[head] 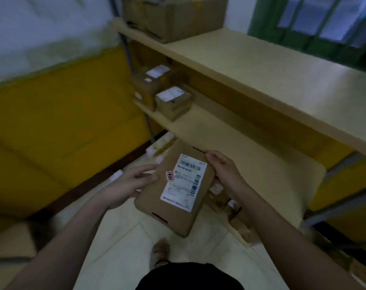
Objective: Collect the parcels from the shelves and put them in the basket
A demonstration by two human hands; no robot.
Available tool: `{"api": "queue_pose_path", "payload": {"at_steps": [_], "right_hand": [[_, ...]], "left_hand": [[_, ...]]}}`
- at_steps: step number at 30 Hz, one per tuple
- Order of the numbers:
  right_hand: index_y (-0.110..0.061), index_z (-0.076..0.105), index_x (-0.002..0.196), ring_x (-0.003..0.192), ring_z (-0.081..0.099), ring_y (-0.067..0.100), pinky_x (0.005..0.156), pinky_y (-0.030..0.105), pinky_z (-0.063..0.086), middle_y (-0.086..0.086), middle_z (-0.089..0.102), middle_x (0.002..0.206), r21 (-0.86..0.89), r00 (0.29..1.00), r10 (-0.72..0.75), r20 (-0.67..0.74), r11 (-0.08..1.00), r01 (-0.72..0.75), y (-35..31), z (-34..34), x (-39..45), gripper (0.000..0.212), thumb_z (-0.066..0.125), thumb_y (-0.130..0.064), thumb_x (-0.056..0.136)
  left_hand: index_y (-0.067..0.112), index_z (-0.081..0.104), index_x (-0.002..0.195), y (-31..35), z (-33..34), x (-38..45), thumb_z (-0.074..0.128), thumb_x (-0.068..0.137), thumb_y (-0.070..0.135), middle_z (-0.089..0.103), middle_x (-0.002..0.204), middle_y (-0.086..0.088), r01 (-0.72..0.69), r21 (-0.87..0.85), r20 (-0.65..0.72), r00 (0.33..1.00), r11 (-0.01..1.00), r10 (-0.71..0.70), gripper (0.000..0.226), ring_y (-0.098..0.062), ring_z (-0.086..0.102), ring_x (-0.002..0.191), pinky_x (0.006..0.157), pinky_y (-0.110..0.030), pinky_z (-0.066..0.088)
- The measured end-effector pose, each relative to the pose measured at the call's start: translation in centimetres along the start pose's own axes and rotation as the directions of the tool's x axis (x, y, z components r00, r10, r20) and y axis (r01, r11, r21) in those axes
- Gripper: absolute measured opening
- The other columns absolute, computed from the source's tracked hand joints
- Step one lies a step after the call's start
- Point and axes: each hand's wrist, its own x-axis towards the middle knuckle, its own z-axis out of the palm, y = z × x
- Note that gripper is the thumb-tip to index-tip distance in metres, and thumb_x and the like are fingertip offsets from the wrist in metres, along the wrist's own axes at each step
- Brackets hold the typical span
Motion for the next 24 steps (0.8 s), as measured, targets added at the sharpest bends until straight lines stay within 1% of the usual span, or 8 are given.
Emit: {"api": "queue_pose_path", "payload": {"at_steps": [3, 5, 8, 11, 13, 16, 19, 24], "right_hand": [[-0.029, 0.053, 0.133, 0.103, 0.066, 0.02, 0.068, 0.03, 0.054, 0.002, 0.064, 0.122, 0.009, 0.989, 0.033, 0.145, 0.999, -0.034, 0.9, 4.0, -0.4, 0.038, 0.058, -0.041, 0.098], [-0.031, 0.042, 0.136, 0.099, 0.067, 0.021, 0.065, 0.031, 0.054, 0.002, 0.064, 0.119, 0.011, 0.963, 0.053, 0.265, 0.998, -0.058, 1.5, 7.3, -1.5, 0.04, 0.056, -0.039, 0.099], [-0.029, 0.037, 0.135, 0.087, 0.064, 0.01, 0.065, 0.028, 0.053, -0.01, 0.061, 0.105, -0.069, 0.907, 0.045, 0.418, 0.997, -0.018, 2.1, 12.7, -5.1, 0.036, 0.053, -0.028, 0.102], [-0.027, 0.047, 0.13, 0.097, 0.066, 0.012, 0.08, 0.032, 0.057, -0.003, 0.063, 0.116, -0.161, 0.817, 0.035, 0.575, 0.984, 0.071, 3.2, 17.9, -9.3, 0.031, 0.055, -0.023, 0.101], [-0.029, 0.055, 0.127, 0.106, 0.064, 0.012, 0.09, 0.031, 0.054, 0.0, 0.065, 0.12, -0.208, 0.731, 0.024, 0.682, 0.965, 0.161, 3.9, 21.6, -12.2, 0.028, 0.058, -0.022, 0.1], [-0.035, 0.055, 0.126, 0.102, 0.065, 0.004, 0.071, 0.018, 0.054, -0.006, 0.068, 0.113, -0.221, 0.581, 0.042, 0.813, 0.945, 0.241, 4.3, 27.2, -17.4, 0.032, 0.061, -0.02, 0.098], [-0.035, 0.05, 0.137, 0.103, 0.067, 0.011, 0.063, 0.028, 0.06, -0.005, 0.069, 0.115, -0.258, 0.475, 0.105, 0.874, 0.928, 0.27, 5.6, 33.3, -23.0, 0.043, 0.062, -0.021, 0.098], [-0.031, 0.044, 0.147, 0.1, 0.069, 0.012, 0.062, 0.033, 0.062, -0.008, 0.068, 0.117, -0.303, 0.345, 0.191, 0.919, 0.901, 0.309, 9.7, 44.8, -33.9, 0.052, 0.06, -0.018, 0.099]], "left_hand": [[0.035, 0.061, 0.127, -3.4, 0.4, -5.5, 0.085, 0.066, 0.054, 0.075, 0.116, -0.003, -0.058, -0.113, -0.219, 0.975, 0.992, 0.032, 0.068, -0.025, 0.071, 0.108, 0.092, -0.046, 0.056], [0.033, 0.059, 0.132, -6.0, 0.6, -9.3, 0.089, 0.052, 0.063, 0.075, 0.113, -0.006, -0.121, -0.191, -0.392, 0.919, 0.974, 0.037, 0.09, -0.023, 0.072, 0.104, 0.075, -0.037, 0.059], [0.031, 0.054, 0.136, -9.8, 0.5, -15.2, 0.081, 0.076, 0.042, 0.076, 0.107, -0.005, -0.231, -0.28, -0.632, 0.775, 0.932, 0.003, 0.067, -0.022, 0.072, 0.099, 0.069, -0.037, 0.058], [0.029, 0.049, 0.138, -13.3, -0.2, -21.0, 0.068, 0.09, 0.022, 0.074, 0.112, -0.007, -0.351, -0.323, -0.788, 0.614, 0.879, -0.044, 0.052, -0.028, 0.071, 0.1, 0.069, -0.043, 0.059], [0.03, 0.047, 0.136, -15.2, -0.8, -25.0, 0.065, 0.094, 0.016, 0.073, 0.113, -0.01, -0.424, -0.341, -0.853, 0.514, 0.839, -0.087, 0.048, -0.028, 0.072, 0.098, 0.066, -0.042, 0.059], [0.028, 0.043, 0.142, -18.5, -2.2, -30.8, 0.065, 0.093, 0.016, 0.073, 0.113, -0.012, -0.501, -0.338, -0.907, 0.4, 0.796, -0.133, 0.054, -0.028, 0.073, 0.095, 0.062, -0.039, 0.059], [0.029, 0.043, 0.144, -22.5, -4.1, -37.5, 0.066, 0.093, 0.018, 0.073, 0.113, -0.011, -0.55, -0.316, -0.94, 0.295, 0.773, -0.174, 0.056, -0.025, 0.074, 0.091, 0.061, -0.038, 0.058], [0.038, 0.036, 0.149, -29.9, -7.3, -50.6, 0.069, 0.092, 0.019, 0.072, 0.116, -0.007, -0.541, -0.323, -0.945, 0.226, 0.777, -0.236, 0.068, -0.023, 0.072, 0.099, 0.068, -0.039, 0.059]]}}
